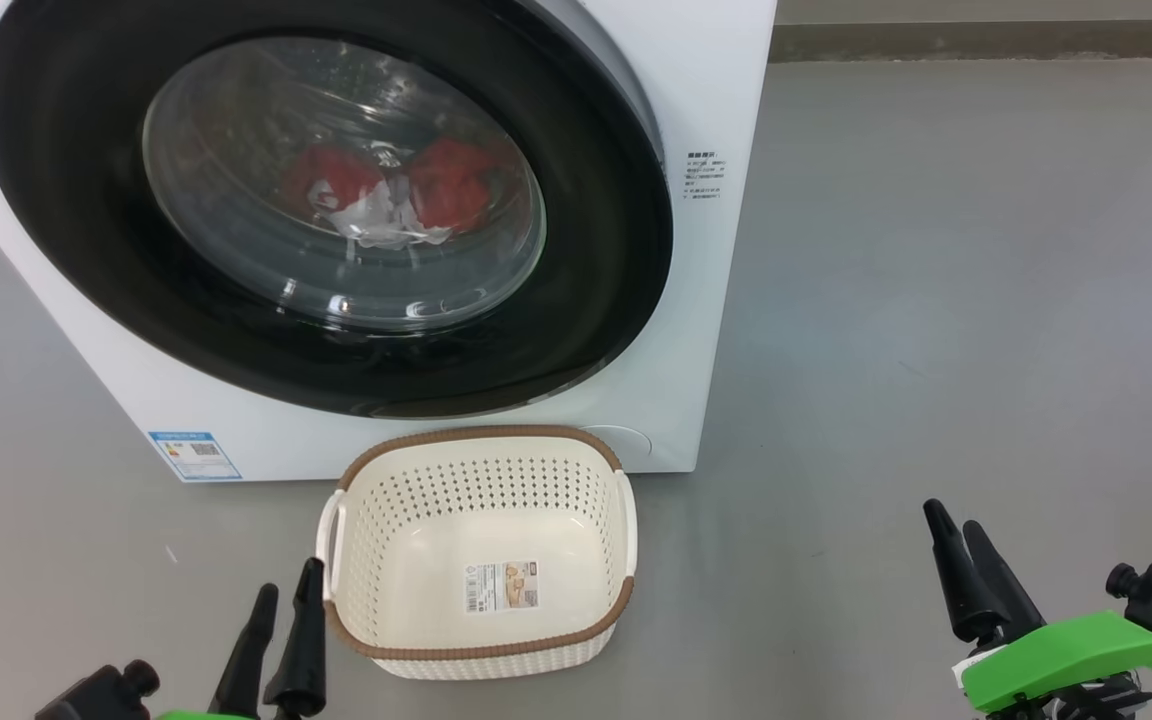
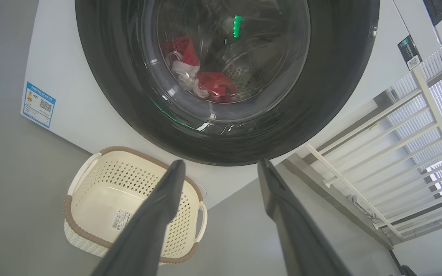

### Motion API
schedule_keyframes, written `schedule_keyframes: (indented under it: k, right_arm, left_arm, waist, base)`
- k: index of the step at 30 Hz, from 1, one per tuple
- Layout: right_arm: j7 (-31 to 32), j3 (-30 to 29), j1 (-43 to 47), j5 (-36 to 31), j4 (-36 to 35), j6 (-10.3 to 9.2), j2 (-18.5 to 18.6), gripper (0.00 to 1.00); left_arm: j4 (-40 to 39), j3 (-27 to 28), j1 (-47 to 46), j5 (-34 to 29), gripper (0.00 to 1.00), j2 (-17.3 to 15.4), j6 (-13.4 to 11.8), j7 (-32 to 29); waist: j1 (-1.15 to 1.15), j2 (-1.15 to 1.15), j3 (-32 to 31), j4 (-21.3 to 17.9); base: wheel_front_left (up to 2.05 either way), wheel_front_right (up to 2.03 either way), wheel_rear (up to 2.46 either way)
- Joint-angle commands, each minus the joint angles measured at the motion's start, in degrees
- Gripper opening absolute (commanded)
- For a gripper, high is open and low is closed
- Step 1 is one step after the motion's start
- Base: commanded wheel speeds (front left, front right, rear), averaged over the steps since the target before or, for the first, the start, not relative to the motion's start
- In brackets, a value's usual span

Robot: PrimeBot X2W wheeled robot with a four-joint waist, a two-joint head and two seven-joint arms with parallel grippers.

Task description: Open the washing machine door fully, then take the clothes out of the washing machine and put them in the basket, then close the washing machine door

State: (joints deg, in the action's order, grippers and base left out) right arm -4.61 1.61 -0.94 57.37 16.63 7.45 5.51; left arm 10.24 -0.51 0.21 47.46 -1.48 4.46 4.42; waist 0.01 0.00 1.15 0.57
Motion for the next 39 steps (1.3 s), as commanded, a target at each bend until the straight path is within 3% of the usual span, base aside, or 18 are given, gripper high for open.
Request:
schedule_keyframes:
  k: [1, 39]
  right_arm:
    - [-0.7, 1.1, -0.7, -1.6, -1.7, 0.02, 1.3, 1.00]
    - [-7.0, 1.8, 0.9, -19.8, -3.3, 0.03, 2.8, 1.00]
  left_arm:
    - [-2.0, 0.6, -0.4, -2.2, 1.00, -1.0, -0.6, 0.8]
    - [-6.0, -1.5, 0.5, -27.5, 1.00, -1.2, -3.4, 7.1]
  waist:
    - [0.00, 0.00, 0.0, 0.0]
    - [0.00, 0.00, 0.2, 0.4]
  base:
    - [0.00, 0.00, 0.00]
    - [0.00, 0.00, 0.00]
